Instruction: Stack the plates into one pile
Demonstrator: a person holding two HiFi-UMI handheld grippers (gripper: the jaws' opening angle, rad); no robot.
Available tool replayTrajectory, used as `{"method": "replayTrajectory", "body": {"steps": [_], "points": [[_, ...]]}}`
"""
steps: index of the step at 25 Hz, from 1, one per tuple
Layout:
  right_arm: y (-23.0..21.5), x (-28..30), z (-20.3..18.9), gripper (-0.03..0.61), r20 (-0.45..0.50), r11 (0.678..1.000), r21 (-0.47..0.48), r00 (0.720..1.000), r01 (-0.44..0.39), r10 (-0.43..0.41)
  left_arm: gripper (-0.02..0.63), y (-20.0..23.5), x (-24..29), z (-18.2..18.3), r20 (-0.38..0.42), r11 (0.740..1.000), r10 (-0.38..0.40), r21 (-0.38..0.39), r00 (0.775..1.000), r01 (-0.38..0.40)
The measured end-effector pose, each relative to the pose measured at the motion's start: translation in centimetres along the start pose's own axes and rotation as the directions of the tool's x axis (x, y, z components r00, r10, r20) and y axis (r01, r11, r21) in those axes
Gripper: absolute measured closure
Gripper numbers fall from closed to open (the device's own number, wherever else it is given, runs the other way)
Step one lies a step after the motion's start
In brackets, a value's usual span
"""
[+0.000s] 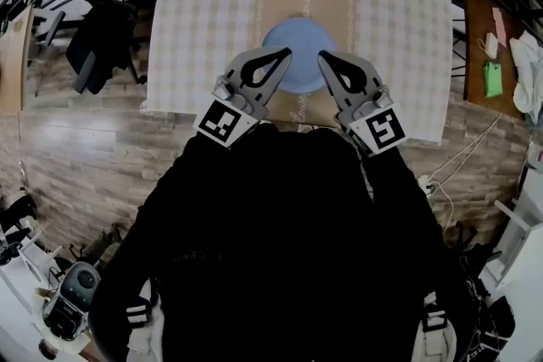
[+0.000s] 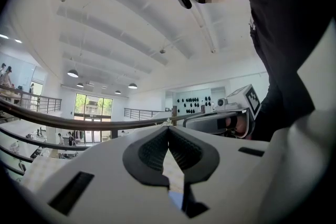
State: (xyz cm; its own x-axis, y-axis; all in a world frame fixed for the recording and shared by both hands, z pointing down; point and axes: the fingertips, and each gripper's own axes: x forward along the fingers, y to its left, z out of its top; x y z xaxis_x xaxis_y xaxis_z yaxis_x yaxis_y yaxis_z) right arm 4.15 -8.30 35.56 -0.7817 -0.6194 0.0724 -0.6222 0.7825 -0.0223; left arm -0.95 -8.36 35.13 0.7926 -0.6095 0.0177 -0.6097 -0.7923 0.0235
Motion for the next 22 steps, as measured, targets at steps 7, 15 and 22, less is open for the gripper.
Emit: {"method": "replayTrajectory", "body": {"steps": [7, 15, 22], "points": [[0.02, 0.21, 0.59, 0.574, 0.019, 1.0, 0.0, 1.0, 0.0, 0.0, 0.595, 0.08, -0.17, 0.15, 0.017, 1.0, 0.005, 0.009, 1.0, -0.005], [-0.49, 0.58, 0.49, 0.575, -0.003, 1.0, 0.004, 1.0, 0.024, -0.024, 0.595, 0.49, 0.02, 0.31, 0.014, 1.0, -0.003, 0.005, 1.0, 0.002], [-0.84, 0.5, 0.27, 0.575, -0.011, 0.999, 0.014, 0.999, 0.036, -0.036, 0.594, 0.66, 0.24, 0.27, 0.014, 1.0, -0.001, 0.006, 1.0, 0.001]]}}
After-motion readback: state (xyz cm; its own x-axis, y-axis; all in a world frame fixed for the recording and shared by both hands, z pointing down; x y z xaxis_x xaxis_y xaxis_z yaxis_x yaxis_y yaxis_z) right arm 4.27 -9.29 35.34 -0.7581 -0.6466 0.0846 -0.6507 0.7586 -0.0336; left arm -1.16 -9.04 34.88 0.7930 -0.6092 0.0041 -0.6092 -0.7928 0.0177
